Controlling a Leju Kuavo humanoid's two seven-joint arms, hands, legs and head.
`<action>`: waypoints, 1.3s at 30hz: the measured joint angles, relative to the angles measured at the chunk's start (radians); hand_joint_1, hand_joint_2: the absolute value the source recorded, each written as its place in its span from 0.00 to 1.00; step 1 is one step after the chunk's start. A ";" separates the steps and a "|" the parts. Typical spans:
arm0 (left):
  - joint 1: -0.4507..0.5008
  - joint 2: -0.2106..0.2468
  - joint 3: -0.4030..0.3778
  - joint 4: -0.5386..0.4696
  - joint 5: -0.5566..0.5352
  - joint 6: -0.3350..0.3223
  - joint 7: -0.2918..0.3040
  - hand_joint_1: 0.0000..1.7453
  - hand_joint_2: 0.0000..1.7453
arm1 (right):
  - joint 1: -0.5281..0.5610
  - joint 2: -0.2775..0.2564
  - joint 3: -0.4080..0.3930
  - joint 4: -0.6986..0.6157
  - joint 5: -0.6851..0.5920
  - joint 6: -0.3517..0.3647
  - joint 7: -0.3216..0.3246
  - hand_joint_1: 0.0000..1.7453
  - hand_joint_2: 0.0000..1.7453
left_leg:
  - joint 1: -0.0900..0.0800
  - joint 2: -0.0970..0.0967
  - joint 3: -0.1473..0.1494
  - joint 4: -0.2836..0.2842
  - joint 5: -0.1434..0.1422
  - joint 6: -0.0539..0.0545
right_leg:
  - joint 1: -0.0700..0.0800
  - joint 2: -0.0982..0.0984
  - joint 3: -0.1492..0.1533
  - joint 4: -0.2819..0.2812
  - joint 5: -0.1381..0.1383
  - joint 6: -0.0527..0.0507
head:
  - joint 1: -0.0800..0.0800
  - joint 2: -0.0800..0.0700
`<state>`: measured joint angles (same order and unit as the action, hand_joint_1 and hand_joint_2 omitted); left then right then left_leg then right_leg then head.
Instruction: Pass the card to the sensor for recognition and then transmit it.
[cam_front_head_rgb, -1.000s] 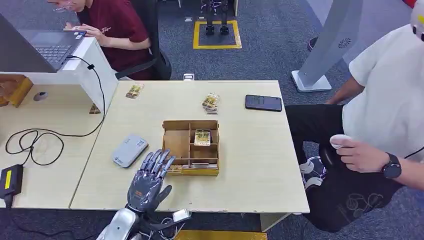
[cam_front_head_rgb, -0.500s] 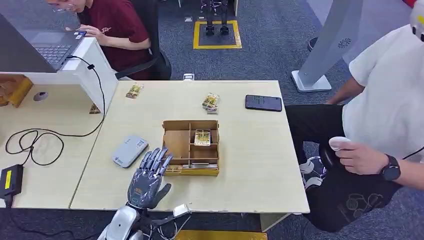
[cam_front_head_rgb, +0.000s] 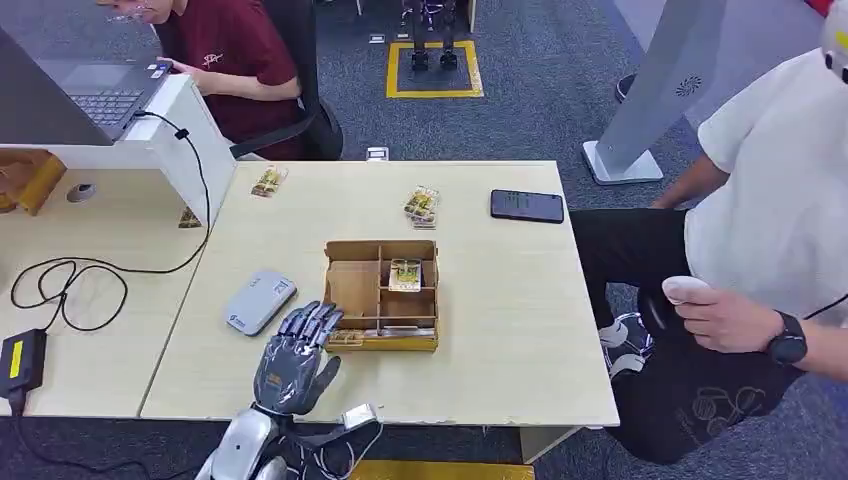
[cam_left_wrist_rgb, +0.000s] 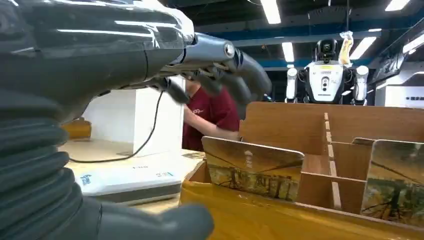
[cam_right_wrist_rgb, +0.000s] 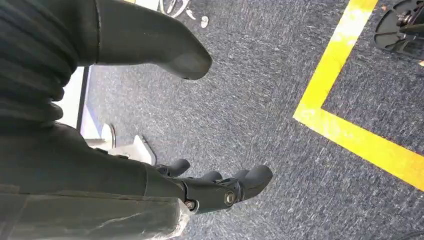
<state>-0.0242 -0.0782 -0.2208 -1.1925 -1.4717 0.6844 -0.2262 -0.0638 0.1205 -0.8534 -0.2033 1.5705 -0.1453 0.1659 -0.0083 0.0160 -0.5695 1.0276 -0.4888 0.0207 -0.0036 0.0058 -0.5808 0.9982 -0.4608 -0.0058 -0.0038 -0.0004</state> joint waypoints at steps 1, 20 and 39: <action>-0.001 0.000 0.007 0.003 0.007 0.000 -0.009 1.00 1.00 | 0.000 0.000 0.000 0.000 0.000 0.000 0.000 0.00 1.00 | 0.000 0.000 0.000 0.000 0.000 0.000 | 0.000 0.000 0.000 0.000 0.000 0.000 | 0.000 0.000; -0.009 -0.009 0.068 0.056 0.054 0.000 -0.070 1.00 1.00 | 0.000 0.000 0.000 0.000 0.000 0.005 -0.003 0.00 1.00 | 0.000 0.000 0.000 0.000 0.000 0.000 | 0.000 0.000 0.000 0.000 0.000 0.000 | 0.000 0.000; -0.009 -0.025 0.103 0.065 0.171 0.000 -0.160 0.00 1.00 | 0.000 0.000 0.001 0.000 0.000 0.003 -0.008 0.00 1.00 | 0.000 0.000 0.000 0.000 0.000 0.000 | 0.000 0.000 0.000 0.000 0.000 0.000 | 0.000 0.000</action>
<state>-0.0332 -0.1030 -0.1179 -1.1273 -1.3011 0.6847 -0.3865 -0.0636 0.1205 -0.8526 -0.2037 1.5701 -0.1423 0.1583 -0.0083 0.0160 -0.5695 1.0276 -0.4887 0.0208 -0.0036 0.0057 -0.5806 0.9982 -0.4607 -0.0057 -0.0038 -0.0004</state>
